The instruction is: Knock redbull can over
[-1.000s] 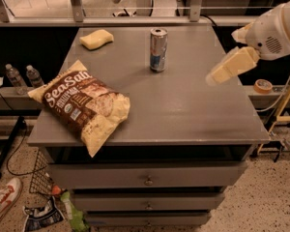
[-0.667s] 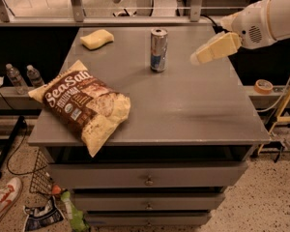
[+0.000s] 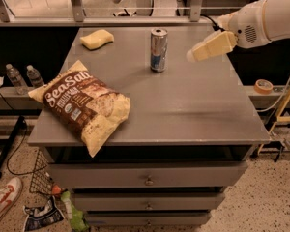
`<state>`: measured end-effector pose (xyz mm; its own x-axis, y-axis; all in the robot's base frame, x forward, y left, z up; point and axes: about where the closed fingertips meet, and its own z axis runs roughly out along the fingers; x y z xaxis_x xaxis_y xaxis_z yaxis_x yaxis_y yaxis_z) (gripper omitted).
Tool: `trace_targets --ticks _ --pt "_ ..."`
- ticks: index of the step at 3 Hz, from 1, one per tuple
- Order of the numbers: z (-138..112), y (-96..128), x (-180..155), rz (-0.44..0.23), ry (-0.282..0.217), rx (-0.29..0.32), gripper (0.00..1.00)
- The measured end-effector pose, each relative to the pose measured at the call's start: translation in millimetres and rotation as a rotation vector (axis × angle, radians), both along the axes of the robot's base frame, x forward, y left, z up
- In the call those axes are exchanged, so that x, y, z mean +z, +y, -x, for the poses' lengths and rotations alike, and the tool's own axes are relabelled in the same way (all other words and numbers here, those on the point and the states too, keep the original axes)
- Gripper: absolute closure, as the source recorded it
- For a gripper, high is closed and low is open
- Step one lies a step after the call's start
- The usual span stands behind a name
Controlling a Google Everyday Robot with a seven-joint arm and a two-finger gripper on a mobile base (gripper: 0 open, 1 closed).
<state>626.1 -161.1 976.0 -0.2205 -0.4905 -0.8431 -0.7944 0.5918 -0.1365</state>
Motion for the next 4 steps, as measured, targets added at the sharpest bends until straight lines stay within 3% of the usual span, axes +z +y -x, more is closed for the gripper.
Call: trace_targets --ticks 2,4 --pt "-36 53 -37 -0.136 -0.029 0.055 0.0" --pt "-73 92 -62 -0.198 -0.063 0.095 0.0"
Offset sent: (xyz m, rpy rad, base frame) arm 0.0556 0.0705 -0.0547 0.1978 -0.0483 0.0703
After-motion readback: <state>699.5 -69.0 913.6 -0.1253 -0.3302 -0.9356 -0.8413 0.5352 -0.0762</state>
